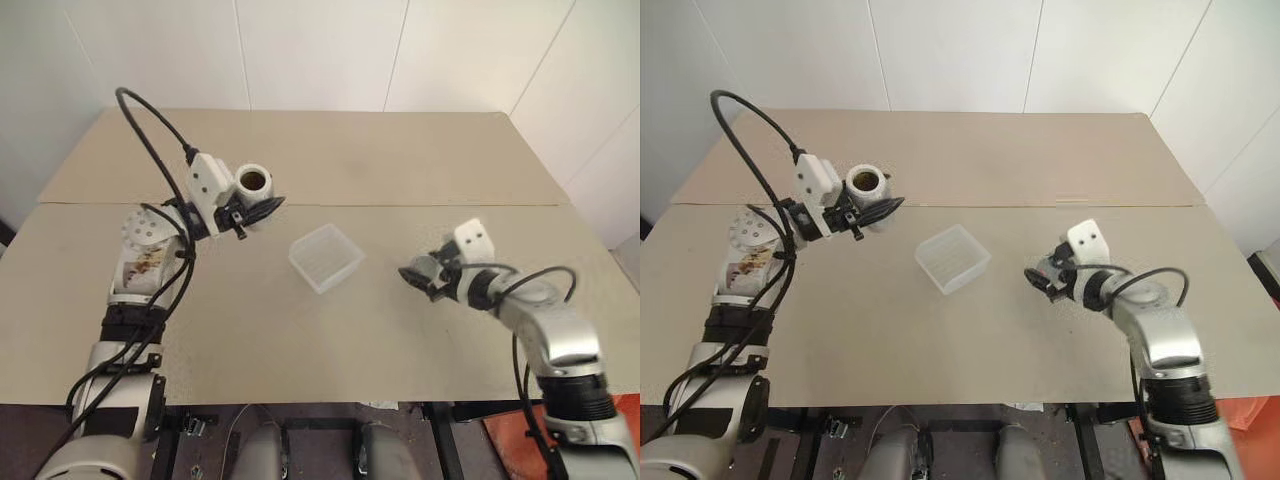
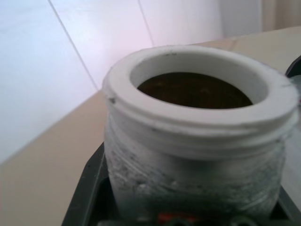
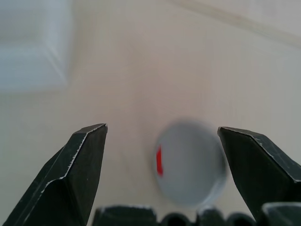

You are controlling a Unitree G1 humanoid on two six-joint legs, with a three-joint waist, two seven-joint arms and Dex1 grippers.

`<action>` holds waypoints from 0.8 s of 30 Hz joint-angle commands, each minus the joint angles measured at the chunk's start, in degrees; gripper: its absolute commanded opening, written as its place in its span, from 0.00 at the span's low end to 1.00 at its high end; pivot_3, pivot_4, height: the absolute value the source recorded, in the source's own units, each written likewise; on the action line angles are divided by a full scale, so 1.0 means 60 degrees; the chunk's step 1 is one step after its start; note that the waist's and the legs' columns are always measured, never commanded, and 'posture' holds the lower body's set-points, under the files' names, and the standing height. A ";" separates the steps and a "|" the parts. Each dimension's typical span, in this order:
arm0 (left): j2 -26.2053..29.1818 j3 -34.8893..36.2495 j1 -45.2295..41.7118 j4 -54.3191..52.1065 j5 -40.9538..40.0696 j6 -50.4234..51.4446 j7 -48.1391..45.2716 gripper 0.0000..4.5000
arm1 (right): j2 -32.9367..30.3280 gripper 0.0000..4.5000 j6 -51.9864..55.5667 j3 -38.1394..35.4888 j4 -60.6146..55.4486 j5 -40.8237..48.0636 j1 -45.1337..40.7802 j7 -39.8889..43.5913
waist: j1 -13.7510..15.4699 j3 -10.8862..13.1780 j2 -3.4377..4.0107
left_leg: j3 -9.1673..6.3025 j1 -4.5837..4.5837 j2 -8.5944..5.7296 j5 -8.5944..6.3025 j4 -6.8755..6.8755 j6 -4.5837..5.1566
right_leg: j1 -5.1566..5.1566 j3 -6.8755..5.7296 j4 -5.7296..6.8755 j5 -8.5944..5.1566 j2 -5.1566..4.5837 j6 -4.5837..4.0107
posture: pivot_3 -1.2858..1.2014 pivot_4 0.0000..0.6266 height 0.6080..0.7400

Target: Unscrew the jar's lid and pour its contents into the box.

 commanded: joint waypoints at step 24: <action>0.0177 -0.8681 -0.5250 0.5114 1.5561 -0.3658 1.4803 0.43 | -0.1786 0.98 0.1854 -0.0350 -0.1545 0.3456 -0.2774 0.2402 | 0.0309 0.0004 -0.0009 | 0.0025 -0.0077 -0.0008 -0.0009 0.0014 0.0016 | -0.0048 -0.0028 0.0007 0.0008 -0.0022 0.0017 | 0.52 0.24 1.00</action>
